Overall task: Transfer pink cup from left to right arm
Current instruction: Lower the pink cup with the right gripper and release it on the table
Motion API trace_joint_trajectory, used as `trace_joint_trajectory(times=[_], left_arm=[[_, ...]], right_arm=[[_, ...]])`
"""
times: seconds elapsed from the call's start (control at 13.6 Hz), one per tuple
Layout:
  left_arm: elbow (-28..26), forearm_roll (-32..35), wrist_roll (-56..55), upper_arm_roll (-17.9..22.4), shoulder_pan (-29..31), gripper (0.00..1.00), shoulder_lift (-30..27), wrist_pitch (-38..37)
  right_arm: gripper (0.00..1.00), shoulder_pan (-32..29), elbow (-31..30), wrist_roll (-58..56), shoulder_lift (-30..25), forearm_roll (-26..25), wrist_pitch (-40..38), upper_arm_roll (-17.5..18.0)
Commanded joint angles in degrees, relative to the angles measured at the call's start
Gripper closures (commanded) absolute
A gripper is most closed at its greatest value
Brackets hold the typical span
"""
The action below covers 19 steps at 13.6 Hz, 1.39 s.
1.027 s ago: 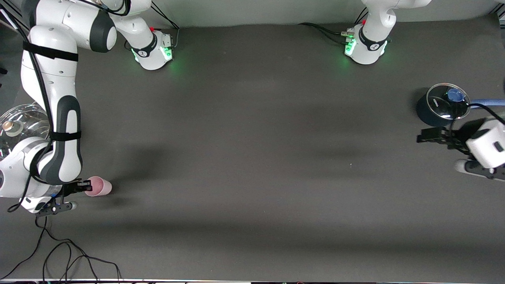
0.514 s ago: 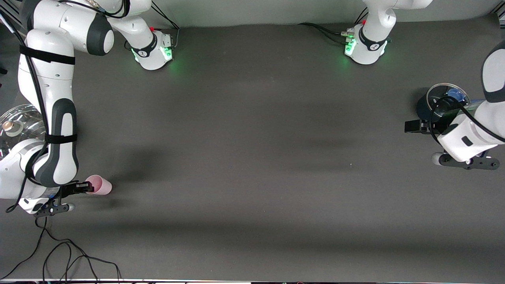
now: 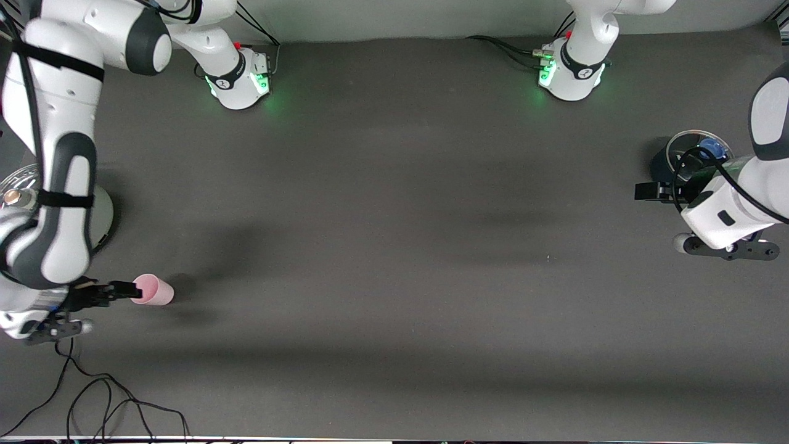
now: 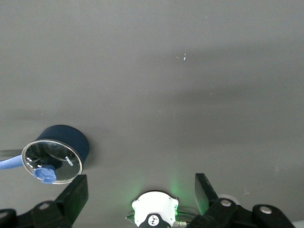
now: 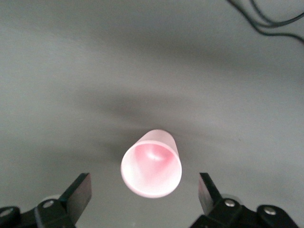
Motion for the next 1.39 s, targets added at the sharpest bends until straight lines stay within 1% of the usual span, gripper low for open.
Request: trace_joint_trajectory(times=[0.0,0.07,0.15,0.22,0.29,0.44,0.59,0.73,0.88,1.03,1.1,1.17,1.25,1.32], left_arm=[[-0.5,1.0,-0.7,-5.3,5.1,0.00,-2.0,0.1],[-0.7,1.2,-0.9,-7.9,7.6,0.00,-2.4,0.4],[-1.2,1.6,-0.9,-8.8,8.7,0.00,-2.8,1.5],[-3.2,1.8,-0.9,-8.9,8.7,0.00,-4.2,3.8],[-6.9,1.8,-0.8,-8.9,8.8,0.00,-6.4,7.0],[-14.5,1.8,-0.7,-9.4,9.6,0.00,-11.0,13.2],[-19.9,1.8,-0.7,-10.1,10.0,0.00,-14.2,17.7],[-24.1,1.8,-0.6,-10.1,10.2,0.00,-16.6,22.0],[-26.1,1.8,-0.6,-10.1,10.1,0.00,-17.9,25.6],[-25.4,2.0,-0.7,-10.1,9.5,0.00,-17.8,27.3],[-25.1,2.0,-0.8,-10.1,9.5,0.00,-17.9,27.4],[-24.8,2.0,-0.9,-10.1,9.3,0.00,-18.1,27.3],[-24.5,2.0,-0.9,-10.1,9.3,0.00,-18.1,27.3],[-24.4,1.8,-0.8,-10.1,9.3,0.00,-18.2,27.3]], right_arm=[[0.00,2.3,-1.6,7.6,-8.8,-6.4,-6.9,-0.1],[0.00,4.2,-1.6,10.7,-11.3,-8.6,-9.1,-0.2],[0.00,5.9,-1.6,14.1,-13.7,-10.9,-10.3,-0.2],[0.00,7.9,-1.6,17.1,-15.9,-13.3,-11.8,-0.2],[0.00,9.6,-1.8,19.9,-17.8,-15.1,-13.0,-0.2],[0.00,12.4,-2.1,24.5,-21.1,-16.8,-14.5,-0.2],[0.00,14.8,-4.8,27.7,-25.3,-19.6,-15.2,-0.2],[0.00,15.9,-7.4,28.8,-28.7,-20.5,-14.7,-0.3],[0.00,16.0,-9.4,29.1,-30.9,-21.7,-14.0,-0.2],[0.00,16.1,-14.2,29.1,-33.8,-22.0,-10.3,0.2],[0.00,16.0,-16.0,30.2,-35.5,-23.7,-8.8,0.8],[0.00,15.2,-16.8,31.6,-36.5,-26.0,-8.2,3.1],[0.00,12.0,-17.0,32.5,-37.3,-26.9,-8.2,7.2],[0.00,7.0,-17.0,33.4,-37.7,-26.9,-8.4,12.7]])
